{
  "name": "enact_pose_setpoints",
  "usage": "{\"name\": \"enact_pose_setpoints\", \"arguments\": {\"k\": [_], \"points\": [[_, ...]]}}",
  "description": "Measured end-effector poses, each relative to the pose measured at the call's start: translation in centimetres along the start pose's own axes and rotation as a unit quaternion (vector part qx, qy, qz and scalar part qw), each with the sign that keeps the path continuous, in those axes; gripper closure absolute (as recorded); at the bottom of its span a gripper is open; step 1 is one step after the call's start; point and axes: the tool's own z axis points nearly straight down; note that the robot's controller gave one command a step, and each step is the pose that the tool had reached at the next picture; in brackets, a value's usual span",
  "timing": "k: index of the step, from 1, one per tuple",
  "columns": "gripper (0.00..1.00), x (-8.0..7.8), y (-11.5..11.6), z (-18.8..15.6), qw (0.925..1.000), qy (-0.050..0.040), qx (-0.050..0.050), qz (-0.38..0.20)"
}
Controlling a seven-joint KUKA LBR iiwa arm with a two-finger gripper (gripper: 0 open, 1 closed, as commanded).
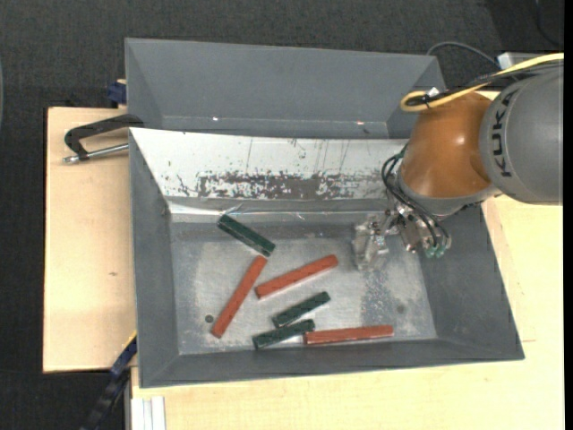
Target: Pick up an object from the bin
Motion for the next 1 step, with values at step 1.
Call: {"name": "enact_pose_setpoints", "arguments": {"k": [1], "points": [[1.0, 1.96, 2.51, 0.05, 0.9997, -0.0003, 0.001, -0.024]]}}
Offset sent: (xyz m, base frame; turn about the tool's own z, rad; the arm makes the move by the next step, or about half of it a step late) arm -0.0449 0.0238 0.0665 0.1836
